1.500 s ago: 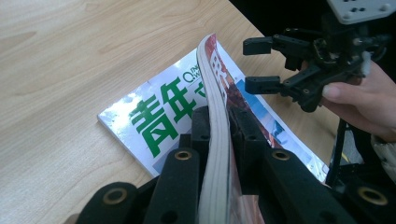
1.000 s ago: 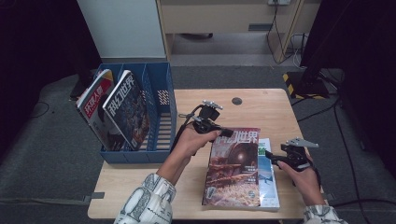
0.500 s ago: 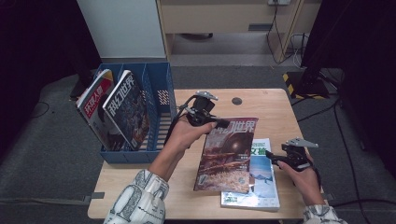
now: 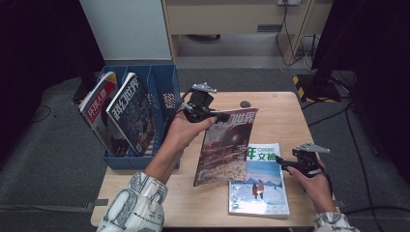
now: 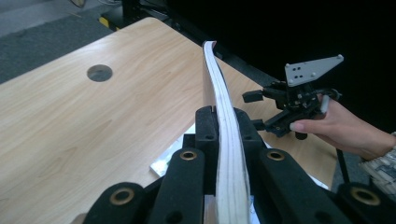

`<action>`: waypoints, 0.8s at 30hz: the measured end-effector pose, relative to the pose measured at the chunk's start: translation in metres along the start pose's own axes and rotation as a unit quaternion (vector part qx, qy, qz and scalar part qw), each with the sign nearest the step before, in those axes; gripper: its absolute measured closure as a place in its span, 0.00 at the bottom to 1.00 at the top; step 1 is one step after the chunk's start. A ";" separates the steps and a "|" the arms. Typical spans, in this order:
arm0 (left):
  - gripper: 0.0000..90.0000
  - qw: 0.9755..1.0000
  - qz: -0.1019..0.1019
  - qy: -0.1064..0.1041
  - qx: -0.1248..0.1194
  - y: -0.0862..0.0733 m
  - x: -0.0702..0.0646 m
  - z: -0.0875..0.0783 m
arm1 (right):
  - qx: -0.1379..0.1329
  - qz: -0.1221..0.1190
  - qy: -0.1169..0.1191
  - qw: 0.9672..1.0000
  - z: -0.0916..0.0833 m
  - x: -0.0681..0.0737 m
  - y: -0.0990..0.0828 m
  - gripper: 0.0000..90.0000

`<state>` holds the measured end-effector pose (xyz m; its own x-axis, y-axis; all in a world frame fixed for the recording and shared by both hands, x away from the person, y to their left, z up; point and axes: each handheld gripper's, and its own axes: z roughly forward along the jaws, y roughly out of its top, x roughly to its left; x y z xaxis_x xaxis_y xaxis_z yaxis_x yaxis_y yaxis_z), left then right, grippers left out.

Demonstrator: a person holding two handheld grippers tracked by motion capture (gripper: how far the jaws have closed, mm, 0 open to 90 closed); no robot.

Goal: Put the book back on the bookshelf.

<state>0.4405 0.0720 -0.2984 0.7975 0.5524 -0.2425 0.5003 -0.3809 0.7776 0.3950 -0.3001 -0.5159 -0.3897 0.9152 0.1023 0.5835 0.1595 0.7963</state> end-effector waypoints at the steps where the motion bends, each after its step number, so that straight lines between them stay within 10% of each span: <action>1: 0.93 1.000 0.001 0.004 -0.002 0.000 0.000 -0.002 | 0.000 0.000 0.000 1.000 0.000 0.000 0.000 0.21; 24: 0.93 0.999 -0.009 0.045 -0.029 -0.002 0.011 -0.021 | 0.022 0.000 -0.021 1.000 0.003 -0.002 -0.004 0.20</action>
<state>0.4415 0.0943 -0.2906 0.7539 0.6239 -0.2061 0.4922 -0.3285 0.8061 0.3958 -0.3016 -0.5216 -0.3603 0.9298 0.0754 0.6147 0.1758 0.7689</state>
